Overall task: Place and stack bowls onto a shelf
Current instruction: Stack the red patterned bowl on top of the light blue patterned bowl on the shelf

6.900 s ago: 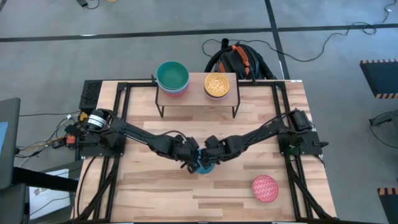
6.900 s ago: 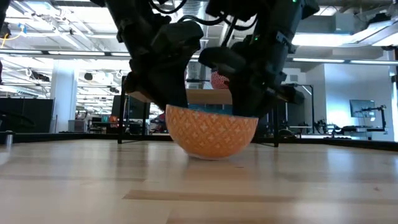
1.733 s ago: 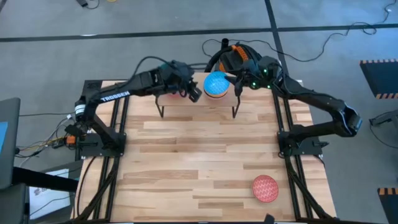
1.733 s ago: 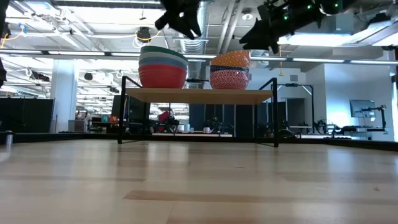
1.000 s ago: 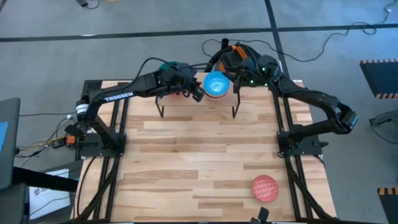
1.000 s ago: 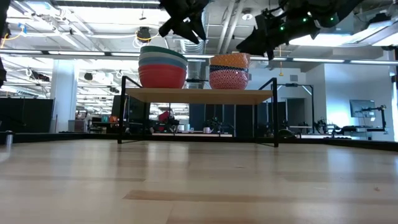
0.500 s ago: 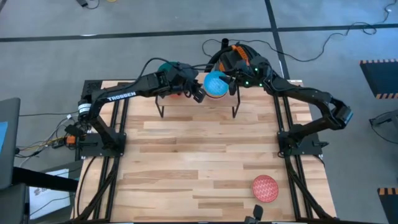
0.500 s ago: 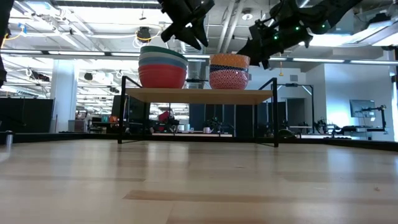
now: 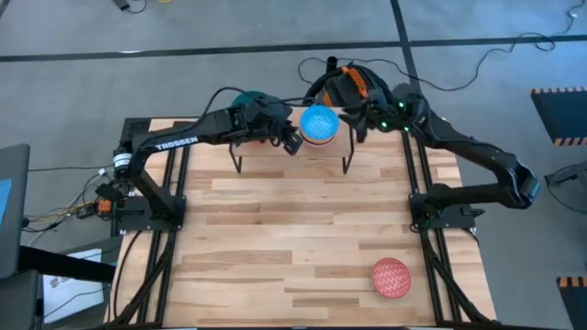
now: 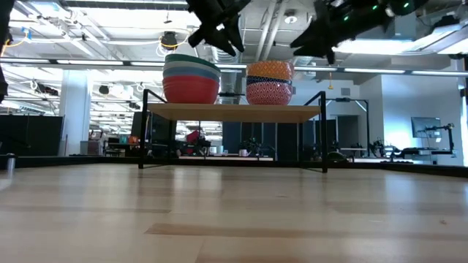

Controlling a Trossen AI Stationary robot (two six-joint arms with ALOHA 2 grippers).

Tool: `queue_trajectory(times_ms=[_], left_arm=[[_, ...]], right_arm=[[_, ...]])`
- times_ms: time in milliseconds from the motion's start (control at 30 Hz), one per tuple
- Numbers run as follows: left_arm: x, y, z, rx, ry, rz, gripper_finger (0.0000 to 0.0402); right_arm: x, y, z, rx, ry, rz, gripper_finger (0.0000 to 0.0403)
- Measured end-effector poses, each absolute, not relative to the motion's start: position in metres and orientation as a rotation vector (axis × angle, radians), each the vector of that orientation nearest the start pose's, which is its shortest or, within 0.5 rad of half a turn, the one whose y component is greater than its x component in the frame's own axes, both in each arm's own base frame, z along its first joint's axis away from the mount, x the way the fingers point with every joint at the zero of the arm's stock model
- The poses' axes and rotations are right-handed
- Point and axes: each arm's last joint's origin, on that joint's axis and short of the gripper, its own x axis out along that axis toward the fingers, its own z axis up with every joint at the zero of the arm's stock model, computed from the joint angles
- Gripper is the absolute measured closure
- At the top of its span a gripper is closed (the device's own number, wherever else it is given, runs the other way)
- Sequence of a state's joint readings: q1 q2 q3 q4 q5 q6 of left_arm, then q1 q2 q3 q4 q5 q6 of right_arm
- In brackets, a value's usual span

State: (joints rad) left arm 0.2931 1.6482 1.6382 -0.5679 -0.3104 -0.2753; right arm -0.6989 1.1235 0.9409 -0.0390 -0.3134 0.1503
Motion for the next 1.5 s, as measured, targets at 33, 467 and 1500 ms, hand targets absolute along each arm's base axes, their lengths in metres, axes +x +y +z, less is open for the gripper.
queue_trajectory(times_ms=[33,467,1500], left_arm=[[0.346,0.111,0.375,-0.251,0.491,0.658,0.0285],[0.321,0.062,0.373,-0.193,0.448,0.643,0.0285],[0.261,-0.133,0.323,-0.163,0.317,0.380,0.0285]], right_arm=[[0.195,-0.147,0.337,0.285,0.177,-0.389,0.0227],[0.158,-0.051,0.335,0.518,0.369,-0.334,0.0227],[0.143,0.118,0.223,0.715,1.379,-0.214,0.0208]])
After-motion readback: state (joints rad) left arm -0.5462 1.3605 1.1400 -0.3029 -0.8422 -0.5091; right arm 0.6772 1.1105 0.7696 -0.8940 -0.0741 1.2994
